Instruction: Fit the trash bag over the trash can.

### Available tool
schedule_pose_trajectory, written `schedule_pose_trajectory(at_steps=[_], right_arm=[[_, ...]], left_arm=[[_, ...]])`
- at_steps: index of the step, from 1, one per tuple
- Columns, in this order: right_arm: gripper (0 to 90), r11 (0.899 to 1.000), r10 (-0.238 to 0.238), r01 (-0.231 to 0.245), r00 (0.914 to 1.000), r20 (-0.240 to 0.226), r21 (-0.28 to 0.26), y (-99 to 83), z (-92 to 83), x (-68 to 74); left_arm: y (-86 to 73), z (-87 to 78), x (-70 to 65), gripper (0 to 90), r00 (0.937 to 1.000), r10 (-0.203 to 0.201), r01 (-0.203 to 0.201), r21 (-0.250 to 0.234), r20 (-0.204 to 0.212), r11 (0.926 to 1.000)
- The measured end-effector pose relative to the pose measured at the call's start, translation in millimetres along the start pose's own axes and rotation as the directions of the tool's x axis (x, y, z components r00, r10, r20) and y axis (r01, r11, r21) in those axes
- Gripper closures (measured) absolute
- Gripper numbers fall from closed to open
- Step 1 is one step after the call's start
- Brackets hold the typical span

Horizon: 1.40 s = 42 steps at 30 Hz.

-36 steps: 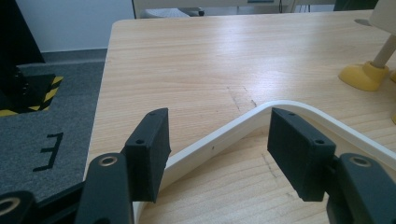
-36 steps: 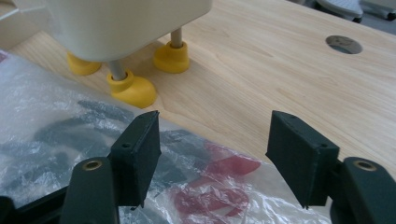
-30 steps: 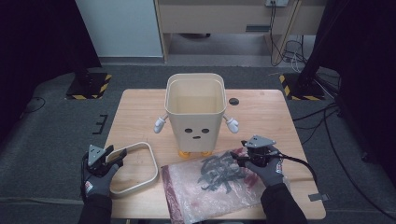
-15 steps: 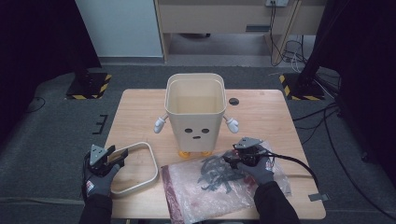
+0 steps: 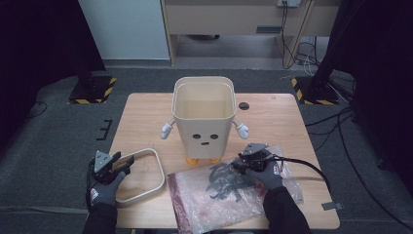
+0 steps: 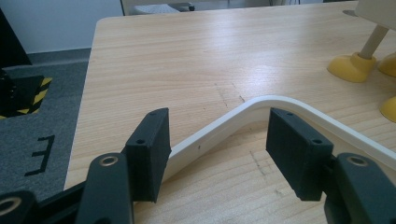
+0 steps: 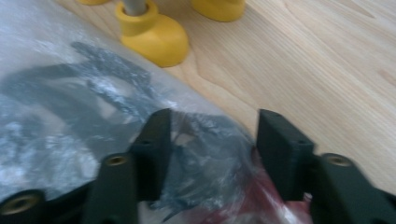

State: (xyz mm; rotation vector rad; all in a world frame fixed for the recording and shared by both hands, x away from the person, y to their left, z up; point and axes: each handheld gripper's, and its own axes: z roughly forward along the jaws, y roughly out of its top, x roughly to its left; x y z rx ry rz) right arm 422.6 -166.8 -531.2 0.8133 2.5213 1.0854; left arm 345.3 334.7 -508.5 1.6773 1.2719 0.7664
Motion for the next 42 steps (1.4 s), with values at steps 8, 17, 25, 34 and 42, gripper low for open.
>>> schedule_pose_trajectory(at_steps=[8, 17, 25, 34, 42], right_arm=[[87.7, 1.0, -0.012, 0.012, 0.9992, -0.038, 0.001, -3.4, -6.6, 7.2], [89.4, 0.973, 0.023, -0.041, 0.9964, -0.082, -0.229, 11.4, -50.2, 6.1], [89.4, 0.938, -0.02, -0.009, 0.9965, -0.081, -0.347, 19.5, -90.5, 4.4], [89.6, 0.887, -0.086, 0.043, 0.9937, -0.072, -0.46, 40.6, -117.7, 16.3], [89.6, 0.839, -0.139, 0.079, 0.9878, -0.071, -0.539, 56.0, -140.0, 21.6]], left_arm=[[0.8, -1.2, -0.4, 39.9, 1.0, -0.004, 0.004, -0.007, 0.001, 1.0], [6.8, -7.0, -3.6, 42.5, 0.9998, 0.018, -0.017, -0.058, 0.01, 0.9981], [14.4, -10.8, -12.4, 43.6, 0.999, 0.03, -0.026, -0.1, 0.033, 0.9946], [26.6, -20.8, -18.8, 43.8, 0.9979, 0.04, -0.03, -0.174, 0.051, 0.9843], [42.3, -32.7, -28.8, 43.8, 0.9958, 0.05, -0.03, -0.242, 0.077, 0.9699]])
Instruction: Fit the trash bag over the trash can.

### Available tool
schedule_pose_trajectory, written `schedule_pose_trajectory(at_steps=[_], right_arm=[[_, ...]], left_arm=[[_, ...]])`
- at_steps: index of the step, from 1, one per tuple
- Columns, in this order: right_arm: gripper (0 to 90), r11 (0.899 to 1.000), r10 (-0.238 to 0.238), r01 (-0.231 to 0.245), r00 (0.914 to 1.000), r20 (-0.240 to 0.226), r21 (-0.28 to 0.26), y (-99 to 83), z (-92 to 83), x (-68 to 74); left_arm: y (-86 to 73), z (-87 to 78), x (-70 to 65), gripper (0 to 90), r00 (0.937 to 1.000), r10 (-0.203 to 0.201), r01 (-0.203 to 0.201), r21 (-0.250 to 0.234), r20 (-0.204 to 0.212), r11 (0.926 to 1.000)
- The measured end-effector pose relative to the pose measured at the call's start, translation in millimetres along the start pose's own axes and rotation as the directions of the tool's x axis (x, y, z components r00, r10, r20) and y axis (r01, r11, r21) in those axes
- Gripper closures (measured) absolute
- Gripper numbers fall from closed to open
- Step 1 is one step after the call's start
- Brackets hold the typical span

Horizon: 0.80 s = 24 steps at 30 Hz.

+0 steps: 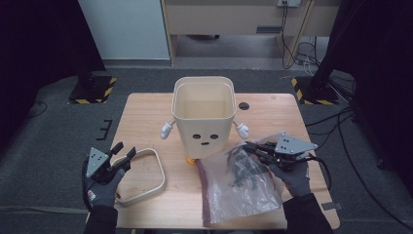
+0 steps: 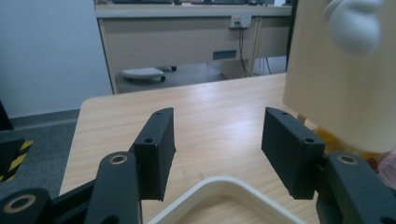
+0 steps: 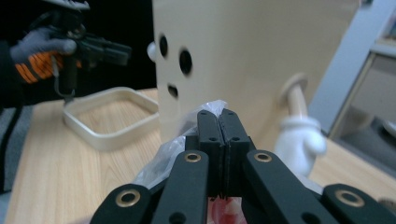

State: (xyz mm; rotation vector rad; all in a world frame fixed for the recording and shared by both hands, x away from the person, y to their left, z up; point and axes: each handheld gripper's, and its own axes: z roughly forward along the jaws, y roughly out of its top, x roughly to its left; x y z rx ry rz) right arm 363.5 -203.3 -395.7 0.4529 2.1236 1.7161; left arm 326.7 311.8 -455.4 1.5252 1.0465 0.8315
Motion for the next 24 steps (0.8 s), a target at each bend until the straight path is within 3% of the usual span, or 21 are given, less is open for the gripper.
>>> schedule_pose_trajectory(at_steps=[12, 24], right_arm=[[89.5, 0.991, -0.049, 0.045, 0.9984, -0.03, -0.123, 44.0, -12.5, 4.9], [89.4, 0.975, -0.05, 0.054, 0.9984, 0.026, -0.214, 76.7, -4.9, -2.0]], left_arm=[[37.2, -3.4, -34.0, 43.5, 0.9947, 0.042, -0.031, -0.108, 0.094, 0.9937], [67.2, -4.3, -56.9, 43.1, 0.9865, 0.072, -0.042, -0.196, 0.147, 0.9797]])
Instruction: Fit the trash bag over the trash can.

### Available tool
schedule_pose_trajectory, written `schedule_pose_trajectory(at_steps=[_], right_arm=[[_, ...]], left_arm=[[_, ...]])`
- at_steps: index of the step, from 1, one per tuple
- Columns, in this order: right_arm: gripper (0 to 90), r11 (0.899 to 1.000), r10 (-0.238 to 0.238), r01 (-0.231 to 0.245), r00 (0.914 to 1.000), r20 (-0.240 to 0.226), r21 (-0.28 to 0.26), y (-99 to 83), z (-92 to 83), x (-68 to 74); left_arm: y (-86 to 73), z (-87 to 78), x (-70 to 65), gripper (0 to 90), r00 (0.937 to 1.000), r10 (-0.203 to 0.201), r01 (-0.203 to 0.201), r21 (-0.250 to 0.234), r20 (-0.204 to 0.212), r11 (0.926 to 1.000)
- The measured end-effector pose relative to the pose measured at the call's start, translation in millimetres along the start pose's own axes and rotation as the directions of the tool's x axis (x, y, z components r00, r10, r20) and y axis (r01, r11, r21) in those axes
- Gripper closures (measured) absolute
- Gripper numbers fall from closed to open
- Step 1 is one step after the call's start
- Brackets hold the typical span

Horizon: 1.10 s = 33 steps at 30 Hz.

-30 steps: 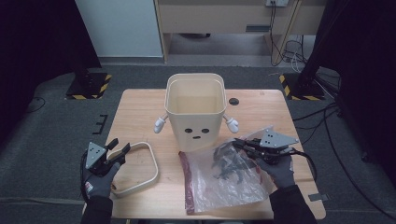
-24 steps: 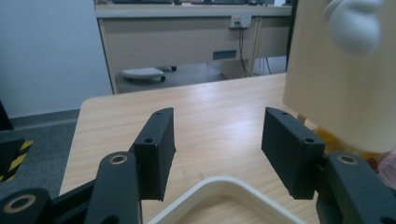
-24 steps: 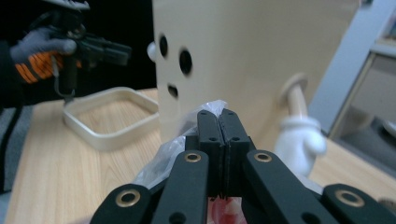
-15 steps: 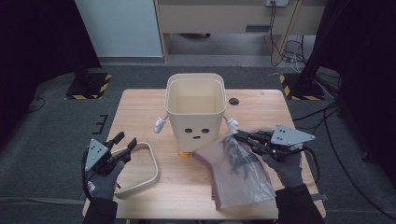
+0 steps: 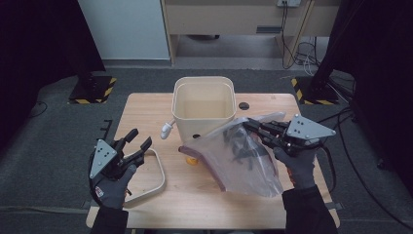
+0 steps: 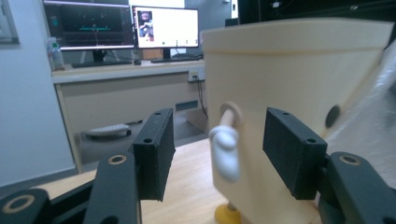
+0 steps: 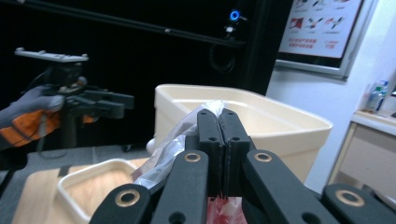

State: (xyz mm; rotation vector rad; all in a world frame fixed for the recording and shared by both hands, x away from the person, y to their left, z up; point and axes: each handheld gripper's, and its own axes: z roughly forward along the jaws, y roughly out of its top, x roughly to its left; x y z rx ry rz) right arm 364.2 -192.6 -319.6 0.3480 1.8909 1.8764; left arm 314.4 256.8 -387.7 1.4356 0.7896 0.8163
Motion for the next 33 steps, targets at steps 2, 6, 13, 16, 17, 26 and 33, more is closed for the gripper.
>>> schedule_pose_trajectory(at_steps=[2, 6, 13, 16, 17, 26, 33], right_arm=[[89.4, 1.0, 0.0, 0.001, 0.9999, 0.012, -0.013, 3.1, 3.7, -2.4], [89.3, 0.999, 0.004, -0.003, 0.9996, 0.029, -0.034, 9.5, 10.8, -7.1], [89.2, 0.999, 0.005, -0.003, 0.9981, 0.061, -0.047, 22.7, 24.6, -16.5], [89.2, 0.999, 0.007, -0.004, 0.9976, 0.069, -0.052, 28.3, 31.1, -20.1], [89.2, 0.999, 0.008, -0.004, 0.9973, 0.072, -0.053, 30.4, 33.2, -21.0], [89.0, 0.998, -0.003, 0.008, 0.9953, 0.097, -0.056, 47.1, 51.0, -28.0], [88.8, 0.998, 0.003, 0.004, 0.9939, 0.11, -0.063, 54.3, 59.9, -30.8]], left_arm=[[3.4, 1.5, -2.5, 42.8, 1.0, 0.004, -0.004, -0.008, 0.008, 1.0], [6.6, 4.0, -6.5, 42.6, 0.9998, 0.001, -0.001, -0.017, 0.02, 0.9998], [9.1, 8.2, -11.3, 42.5, 0.9995, -0.012, 0.013, -0.028, 0.03, 0.9995], [12.7, 10.7, -11.5, 42.4, 0.9992, 0.011, -0.009, -0.054, 0.039, 0.9985], [13.9, 11.1, -12.1, 42.4, 0.9991, 0.01, -0.007, -0.057, 0.04, 0.9983], [25.2, 15.6, -19.7, 42.4, 0.998, 0.012, -0.007, -0.088, 0.063, 0.9961], [26.4, 23.0, -33.6, 42.2, 0.9952, 0.012, -0.004, -0.088, 0.097, 0.9961]])
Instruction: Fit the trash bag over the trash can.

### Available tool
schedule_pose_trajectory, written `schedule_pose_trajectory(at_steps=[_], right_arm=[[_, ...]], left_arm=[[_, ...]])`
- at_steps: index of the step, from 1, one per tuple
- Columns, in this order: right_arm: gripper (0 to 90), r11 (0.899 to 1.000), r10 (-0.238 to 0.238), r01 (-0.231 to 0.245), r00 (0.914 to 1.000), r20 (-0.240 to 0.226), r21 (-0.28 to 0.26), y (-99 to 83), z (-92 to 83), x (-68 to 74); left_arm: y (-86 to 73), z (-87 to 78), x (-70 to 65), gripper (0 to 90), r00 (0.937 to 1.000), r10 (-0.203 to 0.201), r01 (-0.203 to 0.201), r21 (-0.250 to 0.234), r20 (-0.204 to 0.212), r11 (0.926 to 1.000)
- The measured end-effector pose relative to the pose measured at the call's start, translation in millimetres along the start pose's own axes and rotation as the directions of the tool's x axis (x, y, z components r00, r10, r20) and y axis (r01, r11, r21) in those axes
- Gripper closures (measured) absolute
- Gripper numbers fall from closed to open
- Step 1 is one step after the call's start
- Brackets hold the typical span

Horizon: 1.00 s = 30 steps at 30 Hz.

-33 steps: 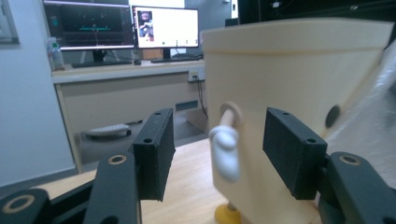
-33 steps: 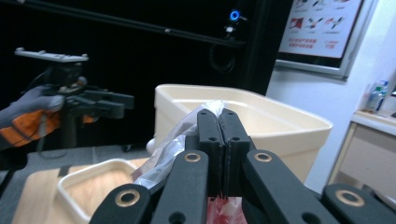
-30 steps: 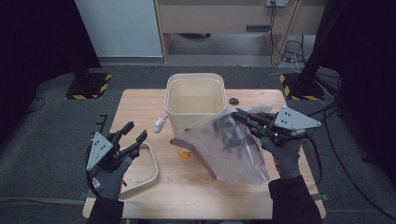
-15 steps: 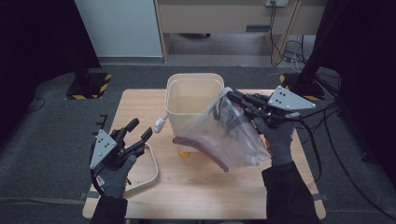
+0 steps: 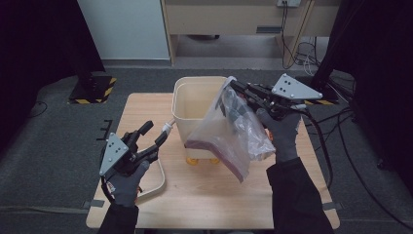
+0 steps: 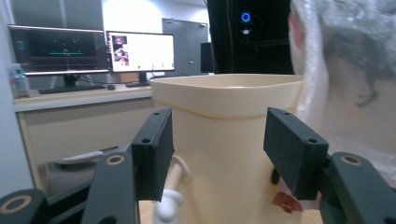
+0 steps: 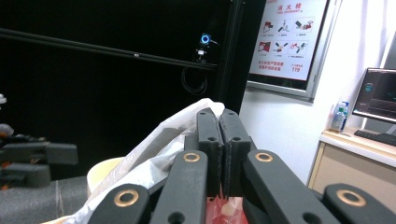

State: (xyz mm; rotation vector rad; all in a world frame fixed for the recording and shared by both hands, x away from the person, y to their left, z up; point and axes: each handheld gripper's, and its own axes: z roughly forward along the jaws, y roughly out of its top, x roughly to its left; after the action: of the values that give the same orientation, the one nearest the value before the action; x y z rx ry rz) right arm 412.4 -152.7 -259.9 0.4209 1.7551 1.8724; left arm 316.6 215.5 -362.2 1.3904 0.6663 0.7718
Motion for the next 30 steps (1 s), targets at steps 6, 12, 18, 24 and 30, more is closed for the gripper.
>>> schedule_pose_trajectory(at_steps=[6, 12, 18, 24, 30], right_arm=[[88.6, 1.0, 0.001, -0.001, 0.9999, 0.017, 0.005, -1.9, 2.2, -0.7], [88.4, 1.0, -0.004, 0.004, 0.9994, 0.034, 0.008, -1.9, 1.6, -0.8], [88.3, 1.0, -0.004, 0.004, 0.9992, 0.04, 0.002, 0.0, -0.6, -0.7], [88.2, 1.0, -0.005, 0.005, 0.9993, 0.038, -0.004, 0.3, -1.0, 0.0], [88.1, 1.0, -0.004, 0.004, 0.9995, 0.032, -0.004, 0.1, -0.9, 1.5]], left_arm=[[-4.9, 9.9, -17.3, 42.3, 0.9998, -0.005, 0.005, 0.016, 0.018, 0.9999], [-13.7, 20.5, -33.5, 43.1, 0.9988, -0.015, 0.013, 0.051, 0.046, 0.9986], [-22.3, 30.5, -42.4, 43.9, 0.9971, -0.023, 0.017, 0.082, 0.072, 0.9965], [-30.6, 40.0, -47.2, 50.4, 0.9977, -0.033, 0.025, 0.125, 0.059, 0.9919], [-35.8, 44.0, -48.2, 70.1, 0.9996, -0.012, 0.008, 0.154, 0.027, 0.988]])
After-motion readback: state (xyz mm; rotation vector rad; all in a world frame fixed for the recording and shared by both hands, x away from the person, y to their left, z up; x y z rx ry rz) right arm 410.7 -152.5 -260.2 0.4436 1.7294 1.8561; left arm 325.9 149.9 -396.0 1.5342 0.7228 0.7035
